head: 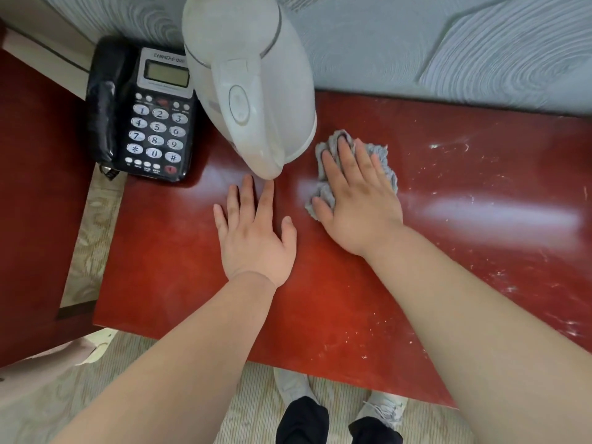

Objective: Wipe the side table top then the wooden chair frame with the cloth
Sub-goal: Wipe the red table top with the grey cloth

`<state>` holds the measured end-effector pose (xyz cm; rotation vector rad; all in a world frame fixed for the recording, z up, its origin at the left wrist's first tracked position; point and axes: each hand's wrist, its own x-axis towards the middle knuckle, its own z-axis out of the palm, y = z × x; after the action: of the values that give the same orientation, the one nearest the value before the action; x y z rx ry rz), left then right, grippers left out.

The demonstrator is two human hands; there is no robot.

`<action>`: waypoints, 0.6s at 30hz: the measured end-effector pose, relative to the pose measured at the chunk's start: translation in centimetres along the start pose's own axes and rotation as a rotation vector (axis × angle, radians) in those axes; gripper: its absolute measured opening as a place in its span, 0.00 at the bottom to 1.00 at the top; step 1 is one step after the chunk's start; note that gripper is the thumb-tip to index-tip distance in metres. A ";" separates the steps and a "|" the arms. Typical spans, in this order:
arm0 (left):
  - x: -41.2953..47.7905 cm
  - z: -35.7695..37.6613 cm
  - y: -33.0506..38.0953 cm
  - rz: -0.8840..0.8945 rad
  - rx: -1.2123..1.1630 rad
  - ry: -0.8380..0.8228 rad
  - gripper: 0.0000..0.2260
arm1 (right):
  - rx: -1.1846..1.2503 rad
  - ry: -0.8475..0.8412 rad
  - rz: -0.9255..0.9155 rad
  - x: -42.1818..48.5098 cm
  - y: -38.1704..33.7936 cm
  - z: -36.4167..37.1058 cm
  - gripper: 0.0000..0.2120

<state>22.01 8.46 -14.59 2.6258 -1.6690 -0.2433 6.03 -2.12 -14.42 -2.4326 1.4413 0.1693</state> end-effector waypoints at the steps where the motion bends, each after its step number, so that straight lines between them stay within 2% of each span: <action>1: 0.0 0.0 0.0 0.001 -0.001 0.003 0.32 | 0.003 0.002 -0.013 -0.5 -0.2 0.1 0.35; 4: -0.1 0.0 0.0 0.005 -0.006 0.017 0.30 | 0.015 -0.013 -0.142 -6.6 -1.1 1.5 0.32; 7: 0.1 0.0 -0.1 0.007 -0.022 0.007 0.30 | -0.010 -0.062 -0.259 -14.4 -2.0 3.4 0.33; 10: 0.0 0.0 -0.1 0.008 -0.019 0.002 0.30 | -0.019 -0.056 -0.332 -16.3 -1.0 4.0 0.35; 12: 0.0 0.0 -0.2 0.007 -0.030 0.005 0.31 | -0.013 -0.028 -0.287 -14.0 0.1 3.6 0.37; 15: -0.1 0.1 -0.2 0.008 -0.041 0.012 0.31 | -0.002 -0.019 -0.082 -8.8 0.5 2.3 0.40; 18: -0.1 0.3 -0.3 0.013 -0.045 0.016 0.31 | -0.021 -0.029 0.025 -7.9 -1.1 2.0 0.41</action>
<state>22.14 8.72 -14.94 2.5767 -1.6554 -0.2561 3.20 5.62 -14.04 -2.4197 1.4653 0.2259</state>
